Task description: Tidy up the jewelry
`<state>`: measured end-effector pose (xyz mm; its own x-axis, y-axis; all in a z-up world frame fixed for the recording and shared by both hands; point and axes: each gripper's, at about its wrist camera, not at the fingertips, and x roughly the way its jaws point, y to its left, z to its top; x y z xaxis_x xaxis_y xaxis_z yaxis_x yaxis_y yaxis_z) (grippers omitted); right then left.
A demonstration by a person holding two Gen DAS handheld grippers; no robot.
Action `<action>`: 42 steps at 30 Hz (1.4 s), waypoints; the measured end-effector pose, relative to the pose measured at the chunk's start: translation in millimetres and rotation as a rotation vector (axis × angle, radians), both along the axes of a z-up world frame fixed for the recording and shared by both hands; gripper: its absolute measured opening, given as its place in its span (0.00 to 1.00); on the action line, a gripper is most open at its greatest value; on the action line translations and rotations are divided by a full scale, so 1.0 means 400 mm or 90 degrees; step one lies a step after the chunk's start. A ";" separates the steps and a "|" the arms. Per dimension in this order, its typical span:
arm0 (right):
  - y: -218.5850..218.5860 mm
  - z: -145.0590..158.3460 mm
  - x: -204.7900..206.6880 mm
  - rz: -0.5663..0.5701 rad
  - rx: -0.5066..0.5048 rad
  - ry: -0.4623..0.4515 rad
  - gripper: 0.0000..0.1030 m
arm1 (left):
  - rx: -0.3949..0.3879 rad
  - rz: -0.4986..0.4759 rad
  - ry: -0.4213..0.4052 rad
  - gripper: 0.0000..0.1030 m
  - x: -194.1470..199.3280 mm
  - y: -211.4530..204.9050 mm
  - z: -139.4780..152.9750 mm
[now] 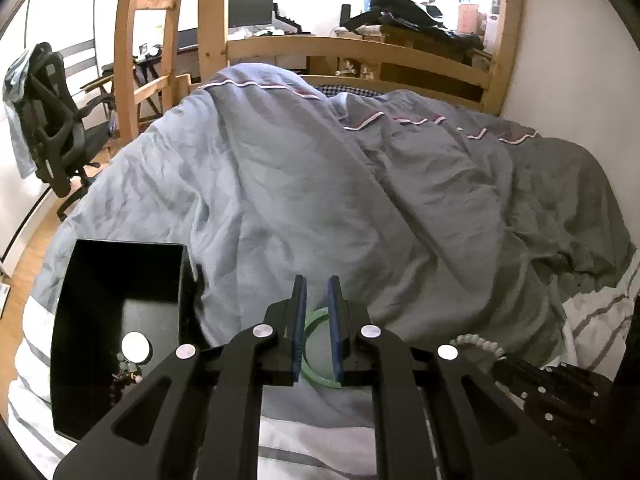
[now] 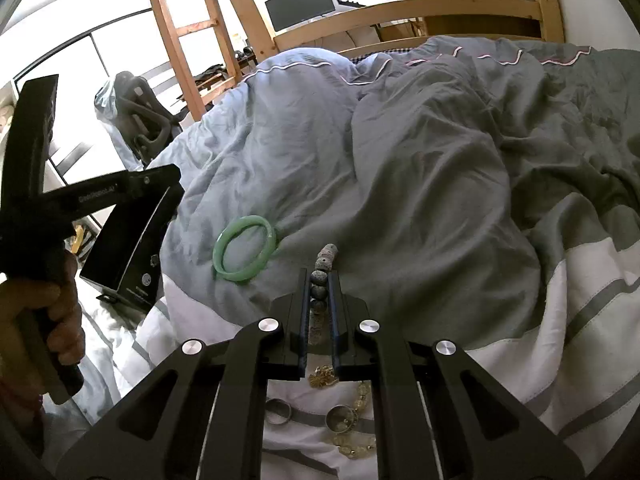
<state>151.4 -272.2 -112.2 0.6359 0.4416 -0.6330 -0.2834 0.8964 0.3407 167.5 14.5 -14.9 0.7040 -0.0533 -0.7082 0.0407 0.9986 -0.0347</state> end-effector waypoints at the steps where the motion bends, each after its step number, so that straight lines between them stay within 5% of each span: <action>1: 0.001 0.000 -0.001 0.001 0.000 0.000 0.09 | 0.000 -0.003 0.005 0.10 0.002 -0.002 -0.004; 4: 0.002 0.001 -0.001 0.002 0.000 0.001 0.09 | -0.023 -0.017 0.043 0.24 0.020 -0.009 -0.040; 5: 0.002 0.001 -0.001 0.002 0.000 0.002 0.09 | -0.030 -0.015 0.051 0.52 0.024 -0.008 -0.051; 6: 0.003 0.001 0.000 0.002 0.001 0.002 0.09 | -0.039 -0.014 0.058 0.70 0.030 -0.010 -0.068; 12: 0.004 0.001 -0.001 0.005 0.001 0.004 0.09 | -0.003 -0.039 0.112 0.80 0.061 -0.041 -0.155; 18: 0.008 -0.001 -0.001 0.007 0.000 0.005 0.09 | 0.061 -0.026 0.143 0.88 0.079 -0.050 -0.221; 25: 0.011 -0.003 -0.002 0.008 0.000 0.008 0.09 | 0.029 -0.030 0.152 0.85 0.079 -0.035 -0.226; 27: 0.012 -0.003 -0.002 0.008 0.000 0.008 0.09 | 0.005 -0.038 0.156 0.72 0.080 -0.029 -0.222; 42: 0.011 0.001 -0.006 0.003 0.004 0.002 0.09 | -0.003 -0.041 0.081 0.71 0.051 -0.035 -0.127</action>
